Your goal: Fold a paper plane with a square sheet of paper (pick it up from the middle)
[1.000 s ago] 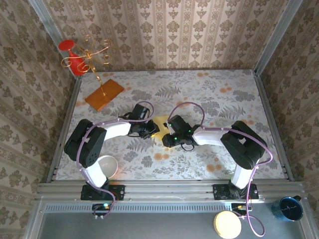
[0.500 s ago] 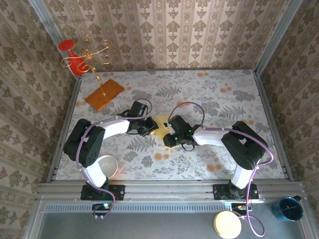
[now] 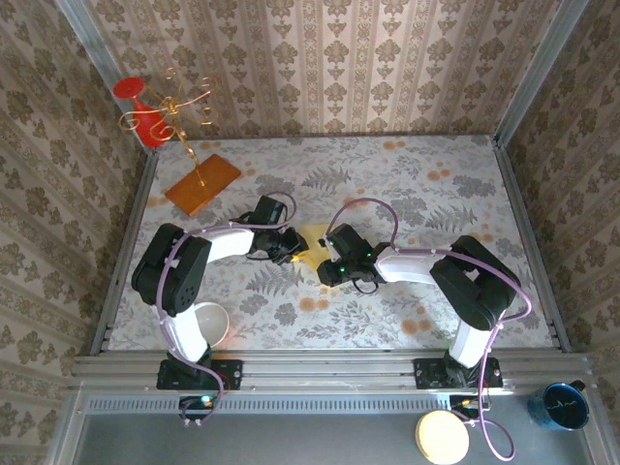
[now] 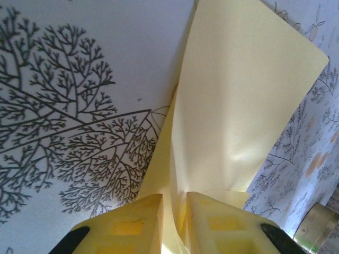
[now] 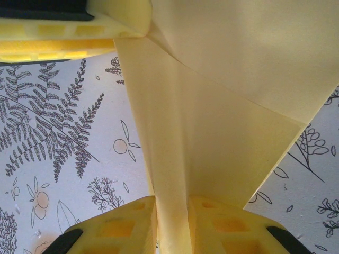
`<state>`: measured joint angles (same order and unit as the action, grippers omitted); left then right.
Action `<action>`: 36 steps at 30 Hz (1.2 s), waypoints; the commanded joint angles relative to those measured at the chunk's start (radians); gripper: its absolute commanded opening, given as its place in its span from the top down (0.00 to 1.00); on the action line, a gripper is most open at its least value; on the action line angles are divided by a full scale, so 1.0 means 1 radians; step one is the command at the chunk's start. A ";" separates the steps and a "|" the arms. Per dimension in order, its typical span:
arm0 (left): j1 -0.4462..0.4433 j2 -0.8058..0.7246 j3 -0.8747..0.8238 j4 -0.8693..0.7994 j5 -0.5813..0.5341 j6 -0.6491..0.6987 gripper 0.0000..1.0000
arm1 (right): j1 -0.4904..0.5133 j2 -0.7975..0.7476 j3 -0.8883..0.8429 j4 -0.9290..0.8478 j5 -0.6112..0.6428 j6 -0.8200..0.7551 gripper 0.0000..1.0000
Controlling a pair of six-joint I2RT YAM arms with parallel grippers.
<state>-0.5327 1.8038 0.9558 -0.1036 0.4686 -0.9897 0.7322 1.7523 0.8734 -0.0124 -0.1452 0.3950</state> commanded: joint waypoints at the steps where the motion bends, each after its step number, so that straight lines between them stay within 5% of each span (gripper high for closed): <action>1: 0.008 0.007 0.029 0.014 0.024 0.019 0.84 | 0.006 -0.003 -0.017 -0.026 0.030 -0.016 0.76; 7: 0.010 -0.015 0.030 0.008 0.023 0.005 0.97 | 0.006 -0.040 -0.008 -0.056 0.054 -0.029 0.71; 11: -0.008 -0.066 0.046 -0.057 -0.033 -0.009 0.98 | 0.017 -0.108 -0.006 -0.105 0.135 -0.021 0.63; 21: -0.090 -0.114 0.115 -0.179 -0.207 -0.101 0.98 | 0.138 -0.169 -0.004 -0.123 0.435 0.007 0.61; 36: -0.110 -0.109 0.122 -0.174 -0.226 -0.144 0.98 | 0.185 -0.033 0.056 -0.045 0.485 0.078 0.63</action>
<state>-0.6346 1.7000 1.0573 -0.2581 0.2569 -1.1080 0.9085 1.6985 0.8909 -0.0967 0.2836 0.4423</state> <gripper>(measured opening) 0.049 0.371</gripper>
